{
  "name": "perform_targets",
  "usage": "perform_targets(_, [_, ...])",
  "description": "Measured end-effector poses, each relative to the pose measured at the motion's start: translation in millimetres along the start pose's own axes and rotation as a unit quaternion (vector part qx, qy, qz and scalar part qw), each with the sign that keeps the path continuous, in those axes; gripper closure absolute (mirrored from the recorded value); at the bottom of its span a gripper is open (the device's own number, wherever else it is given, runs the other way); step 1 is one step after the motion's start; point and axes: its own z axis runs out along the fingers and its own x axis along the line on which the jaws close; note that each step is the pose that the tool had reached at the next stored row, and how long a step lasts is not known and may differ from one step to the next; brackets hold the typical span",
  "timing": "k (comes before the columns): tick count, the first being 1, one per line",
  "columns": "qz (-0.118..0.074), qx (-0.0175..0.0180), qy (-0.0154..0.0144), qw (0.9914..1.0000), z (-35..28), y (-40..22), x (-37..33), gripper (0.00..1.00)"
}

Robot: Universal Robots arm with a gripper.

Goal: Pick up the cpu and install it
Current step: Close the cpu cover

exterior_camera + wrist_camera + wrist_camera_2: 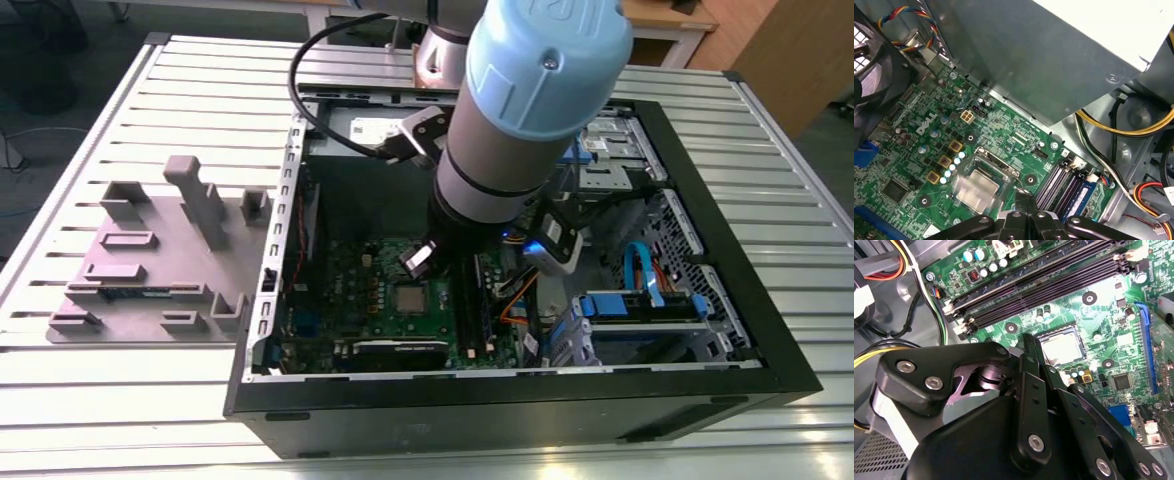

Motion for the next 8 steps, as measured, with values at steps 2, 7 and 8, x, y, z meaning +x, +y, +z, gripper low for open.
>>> perform_targets(2, [0.000,0.0000,0.0000,1.00000,-0.1,-0.3,-0.5,0.89])
perform_targets(7, [0.000,0.0001,0.0000,1.00000,0.2,0.3,-1.5,0.89])
perform_targets(8, [0.000,0.0000,0.0000,1.00000,0.5,1.1,-2.0,0.89])
